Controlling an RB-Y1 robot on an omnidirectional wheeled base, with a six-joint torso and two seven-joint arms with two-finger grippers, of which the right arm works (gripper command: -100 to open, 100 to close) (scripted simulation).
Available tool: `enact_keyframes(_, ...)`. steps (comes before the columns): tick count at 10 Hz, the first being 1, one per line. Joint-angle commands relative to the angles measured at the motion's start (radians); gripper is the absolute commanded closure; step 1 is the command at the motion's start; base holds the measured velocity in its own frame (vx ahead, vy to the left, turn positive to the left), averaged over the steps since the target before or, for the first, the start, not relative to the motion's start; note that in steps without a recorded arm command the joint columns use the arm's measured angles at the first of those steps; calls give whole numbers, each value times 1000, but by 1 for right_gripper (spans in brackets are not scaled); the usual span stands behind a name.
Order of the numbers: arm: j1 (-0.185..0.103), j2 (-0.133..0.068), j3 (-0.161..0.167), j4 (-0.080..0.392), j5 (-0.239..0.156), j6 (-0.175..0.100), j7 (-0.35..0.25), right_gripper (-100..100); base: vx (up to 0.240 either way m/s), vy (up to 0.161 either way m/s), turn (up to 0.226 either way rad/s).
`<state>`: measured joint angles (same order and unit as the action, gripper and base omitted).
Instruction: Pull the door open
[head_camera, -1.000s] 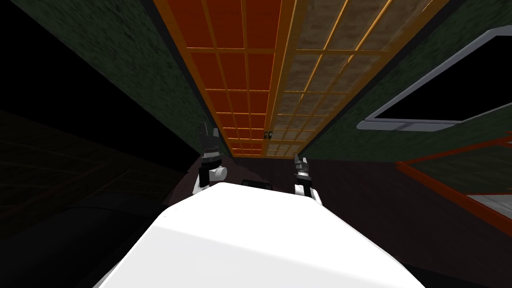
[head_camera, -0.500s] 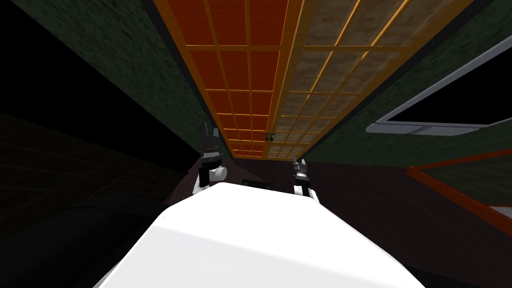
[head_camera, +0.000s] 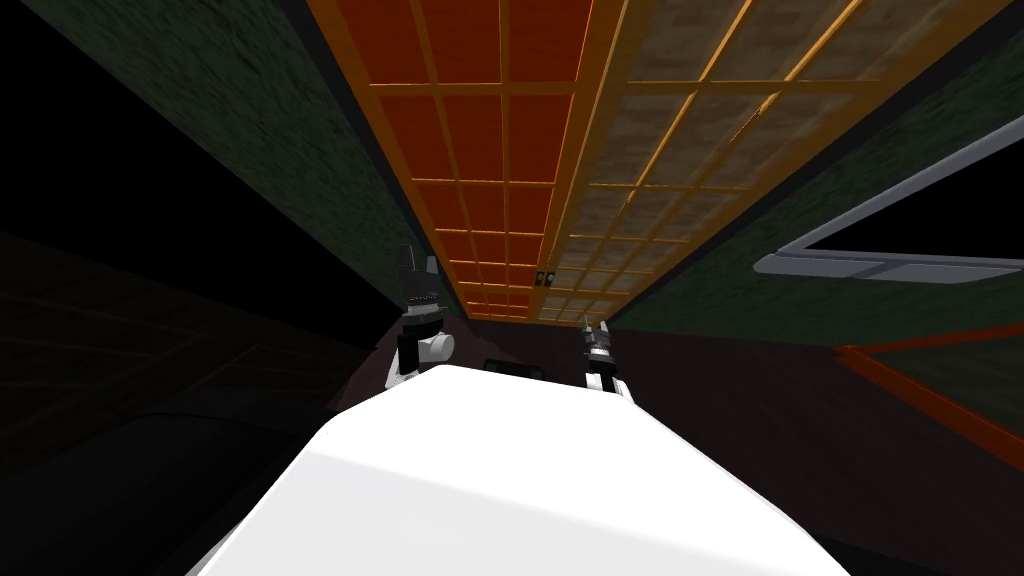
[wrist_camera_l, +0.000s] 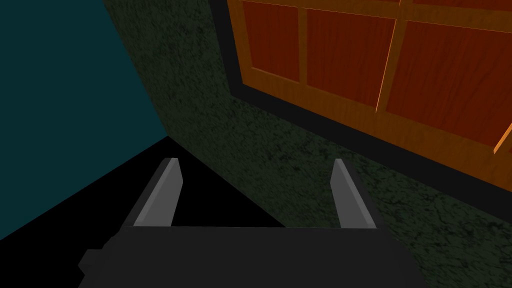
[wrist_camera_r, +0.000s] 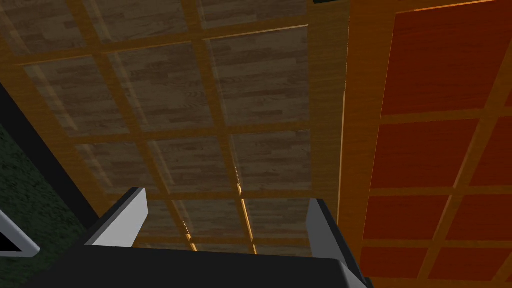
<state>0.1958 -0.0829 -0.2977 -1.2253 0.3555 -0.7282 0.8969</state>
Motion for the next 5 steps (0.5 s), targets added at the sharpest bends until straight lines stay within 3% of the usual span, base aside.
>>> enact_keyframes(1, -13, 2, -8, 39, 12, -13, 29, -100, 98, 30, 49)
enact_keyframes(5, -37, 11, -24, 116, 40, -37, 88, -100, 108, 23, 40)
